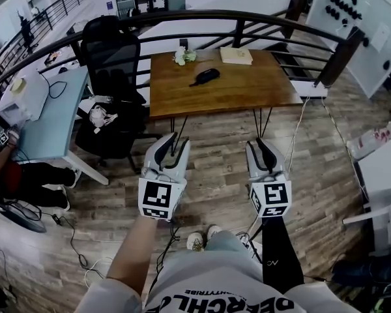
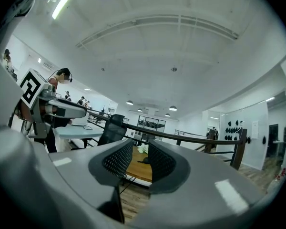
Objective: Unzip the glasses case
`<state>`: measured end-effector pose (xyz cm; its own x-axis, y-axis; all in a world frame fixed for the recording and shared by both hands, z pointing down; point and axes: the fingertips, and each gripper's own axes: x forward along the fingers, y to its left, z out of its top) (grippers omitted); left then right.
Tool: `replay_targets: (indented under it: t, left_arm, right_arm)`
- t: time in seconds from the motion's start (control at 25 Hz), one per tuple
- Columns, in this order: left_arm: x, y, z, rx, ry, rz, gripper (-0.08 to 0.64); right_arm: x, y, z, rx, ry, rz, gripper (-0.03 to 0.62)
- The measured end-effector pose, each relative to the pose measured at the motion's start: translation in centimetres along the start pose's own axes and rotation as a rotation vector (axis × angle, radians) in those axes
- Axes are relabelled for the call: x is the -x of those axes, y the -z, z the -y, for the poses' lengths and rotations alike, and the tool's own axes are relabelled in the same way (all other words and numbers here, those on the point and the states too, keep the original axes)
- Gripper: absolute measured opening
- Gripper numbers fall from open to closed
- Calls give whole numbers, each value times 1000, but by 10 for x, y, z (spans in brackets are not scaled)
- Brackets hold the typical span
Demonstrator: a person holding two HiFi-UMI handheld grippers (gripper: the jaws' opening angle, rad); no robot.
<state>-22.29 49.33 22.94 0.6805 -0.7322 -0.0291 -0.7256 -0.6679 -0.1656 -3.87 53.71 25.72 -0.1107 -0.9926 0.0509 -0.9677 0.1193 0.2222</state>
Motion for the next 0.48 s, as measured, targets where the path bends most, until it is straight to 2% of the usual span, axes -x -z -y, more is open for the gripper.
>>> replay_targets:
  t: [0.12,0.2,0.48]
  left_arm:
    - [-6,-1,-3,14,6,12,112]
    - [-12,0,-5,16,8,14,112]
    - [-54,11,-20,0,-11,6,112]
  right_arm:
    - [-9,0,3,-4,5,4,161]
    - [-17,0,7,-6,19,10,230]
    - [-57,17,27,-29,1,11,238]
